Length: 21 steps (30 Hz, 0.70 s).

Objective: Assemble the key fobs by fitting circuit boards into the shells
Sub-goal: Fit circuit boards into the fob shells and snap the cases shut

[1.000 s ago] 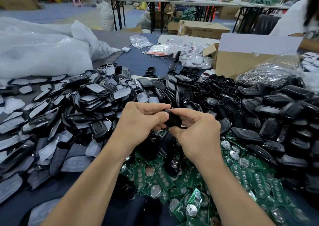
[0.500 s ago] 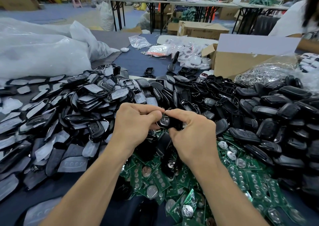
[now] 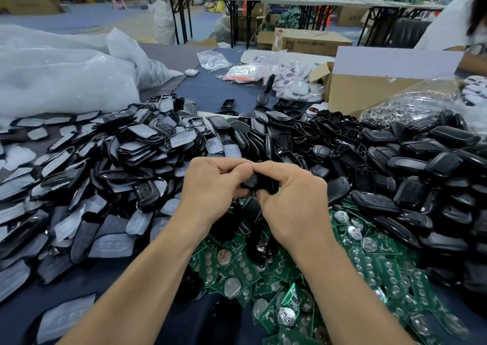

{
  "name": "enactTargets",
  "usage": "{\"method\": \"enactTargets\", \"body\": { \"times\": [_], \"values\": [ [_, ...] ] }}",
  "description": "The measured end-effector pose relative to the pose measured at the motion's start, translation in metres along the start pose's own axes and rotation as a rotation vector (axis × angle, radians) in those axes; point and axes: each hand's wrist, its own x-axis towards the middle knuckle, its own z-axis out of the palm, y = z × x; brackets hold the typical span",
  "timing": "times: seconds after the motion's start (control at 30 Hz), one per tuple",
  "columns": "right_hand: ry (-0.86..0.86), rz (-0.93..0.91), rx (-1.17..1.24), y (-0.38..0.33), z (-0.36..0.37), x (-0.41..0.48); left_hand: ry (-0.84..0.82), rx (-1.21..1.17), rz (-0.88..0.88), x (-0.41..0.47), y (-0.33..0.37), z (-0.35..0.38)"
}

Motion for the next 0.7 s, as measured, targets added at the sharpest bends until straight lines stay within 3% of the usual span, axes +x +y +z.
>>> {"method": "enactTargets", "body": {
  "times": [0.4,0.57,0.7],
  "values": [
    [0.116,-0.079,0.089,-0.001,0.006,0.002,0.082,-0.042,0.141,-0.003,0.004,0.002],
    [0.028,0.152,0.433,0.006,0.003,0.013,0.085,-0.009,0.189,-0.001,0.003,-0.001],
    [0.027,0.139,0.535,0.017,-0.001,0.017,-0.014,0.013,0.205,-0.004,0.005,-0.001]
  ]
}}
